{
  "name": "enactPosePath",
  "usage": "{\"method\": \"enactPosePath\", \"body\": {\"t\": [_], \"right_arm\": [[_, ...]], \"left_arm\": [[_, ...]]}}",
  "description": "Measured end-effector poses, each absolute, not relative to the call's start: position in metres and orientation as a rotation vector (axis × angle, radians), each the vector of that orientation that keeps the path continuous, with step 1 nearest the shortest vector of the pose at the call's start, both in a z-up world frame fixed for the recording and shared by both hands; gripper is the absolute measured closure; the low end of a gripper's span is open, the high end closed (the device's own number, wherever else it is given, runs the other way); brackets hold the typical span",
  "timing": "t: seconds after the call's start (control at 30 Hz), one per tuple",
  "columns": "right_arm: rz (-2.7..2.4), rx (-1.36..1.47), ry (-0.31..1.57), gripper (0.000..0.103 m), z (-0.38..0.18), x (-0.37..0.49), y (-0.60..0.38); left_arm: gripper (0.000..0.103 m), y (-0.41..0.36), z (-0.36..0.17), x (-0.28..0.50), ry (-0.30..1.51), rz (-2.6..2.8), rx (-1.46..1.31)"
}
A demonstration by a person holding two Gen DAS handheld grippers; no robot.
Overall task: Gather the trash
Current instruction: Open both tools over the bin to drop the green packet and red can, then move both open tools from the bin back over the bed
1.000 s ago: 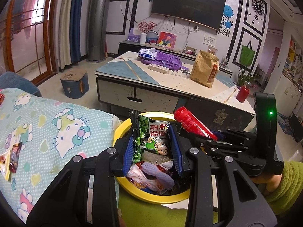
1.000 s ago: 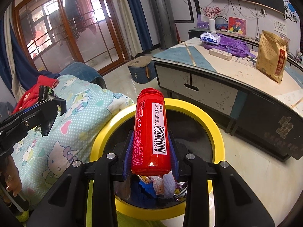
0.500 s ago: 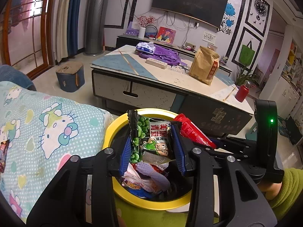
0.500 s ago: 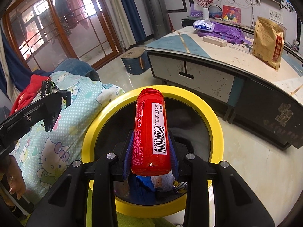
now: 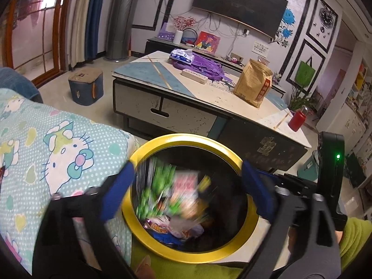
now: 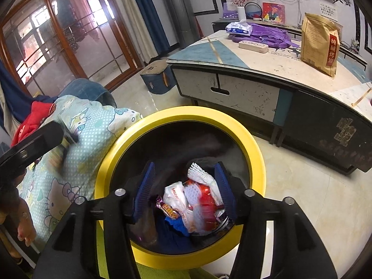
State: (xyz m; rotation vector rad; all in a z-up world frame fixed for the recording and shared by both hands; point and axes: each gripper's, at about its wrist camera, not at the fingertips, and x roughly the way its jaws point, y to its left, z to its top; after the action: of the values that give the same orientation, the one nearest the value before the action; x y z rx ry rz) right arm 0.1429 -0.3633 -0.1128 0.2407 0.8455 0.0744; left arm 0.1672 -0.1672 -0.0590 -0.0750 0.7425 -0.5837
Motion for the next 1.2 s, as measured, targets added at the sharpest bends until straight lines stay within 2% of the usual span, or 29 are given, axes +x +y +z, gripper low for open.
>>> {"method": "enactPosePath", "body": {"t": [0.4,0.7,1.2], "right_arm": [[0.061,0.233,0.812,0.045,-0.106,0.14,-0.362],[0.131,0.186,0.695,0.041,-0.078,0.131,-0.341],[0.28,0.065,0.647,0.036,-0.054,0.133,-0.265]], "left_arm": [[0.011,-0.149,-0.052,0.161,0.722,-0.523,-0.084],[0.011,-0.124,-0.046,0.154,0.677,-0.425,-0.065],[0.011,-0.032,-0.035,0.146,0.584,-0.17,-0.103]]}}
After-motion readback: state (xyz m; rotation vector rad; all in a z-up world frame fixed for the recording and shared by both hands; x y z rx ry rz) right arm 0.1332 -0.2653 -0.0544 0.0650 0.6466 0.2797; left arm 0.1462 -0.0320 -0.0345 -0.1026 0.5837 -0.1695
